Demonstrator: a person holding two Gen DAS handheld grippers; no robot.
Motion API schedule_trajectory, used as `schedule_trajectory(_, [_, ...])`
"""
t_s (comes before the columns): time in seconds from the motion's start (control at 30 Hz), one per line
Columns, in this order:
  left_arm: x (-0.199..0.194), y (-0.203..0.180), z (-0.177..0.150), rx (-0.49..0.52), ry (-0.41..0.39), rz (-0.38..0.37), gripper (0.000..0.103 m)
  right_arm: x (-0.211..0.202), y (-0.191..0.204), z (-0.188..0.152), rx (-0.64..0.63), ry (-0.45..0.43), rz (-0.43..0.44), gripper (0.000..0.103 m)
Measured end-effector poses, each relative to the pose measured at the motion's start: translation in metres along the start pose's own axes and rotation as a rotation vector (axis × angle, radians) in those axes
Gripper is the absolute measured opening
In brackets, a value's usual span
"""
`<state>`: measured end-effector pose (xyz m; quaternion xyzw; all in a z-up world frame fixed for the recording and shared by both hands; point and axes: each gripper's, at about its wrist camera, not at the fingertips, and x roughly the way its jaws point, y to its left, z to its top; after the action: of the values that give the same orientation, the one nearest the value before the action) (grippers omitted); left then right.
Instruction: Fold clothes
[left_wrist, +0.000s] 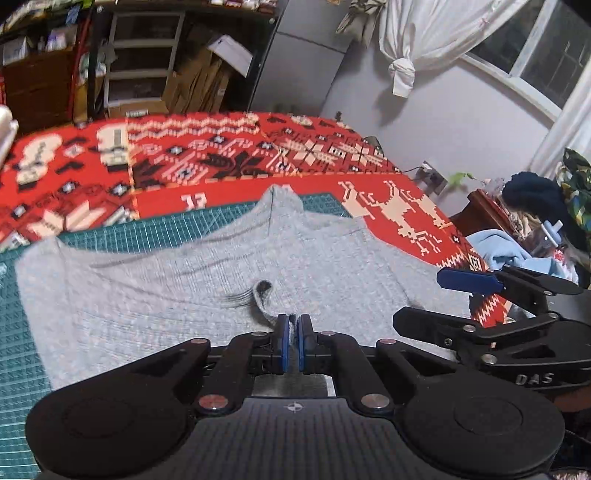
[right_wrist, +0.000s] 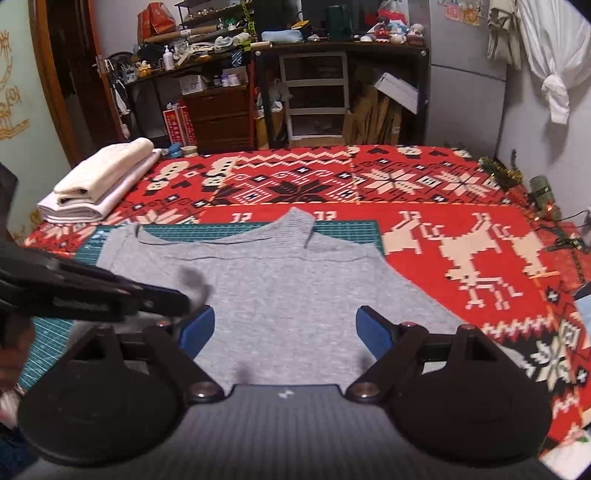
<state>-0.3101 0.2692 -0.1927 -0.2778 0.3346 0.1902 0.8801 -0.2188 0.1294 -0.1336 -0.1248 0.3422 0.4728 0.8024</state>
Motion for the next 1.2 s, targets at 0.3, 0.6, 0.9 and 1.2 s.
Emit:
schedule_trajectory(0.3, [-0.05, 0.029, 0.0, -0.171, -0.159, -0.113, 0.028, 0.009, 0.009, 0.008, 0.012, 0.037, 0.125, 0.056])
schedule_trajectory(0.6, [-0.095, 0.069, -0.032, -0.205, -0.125, -0.028, 0.028, 0.061, 0.03, 0.028, -0.161, 0.105, 0.186, 0.046])
schedule_trajectory(0.9, [-0.092, 0.077, -0.066, -0.194, -0.048, -0.025, 0.028, 0.09, 0.037, 0.026, -0.181, 0.115, 0.169, 0.002])
schedule_trajectory(1.2, [-0.072, 0.068, -0.072, -0.057, 0.055, 0.028, 0.024, 0.104, 0.03, 0.034, -0.131, 0.108, 0.097, 0.003])
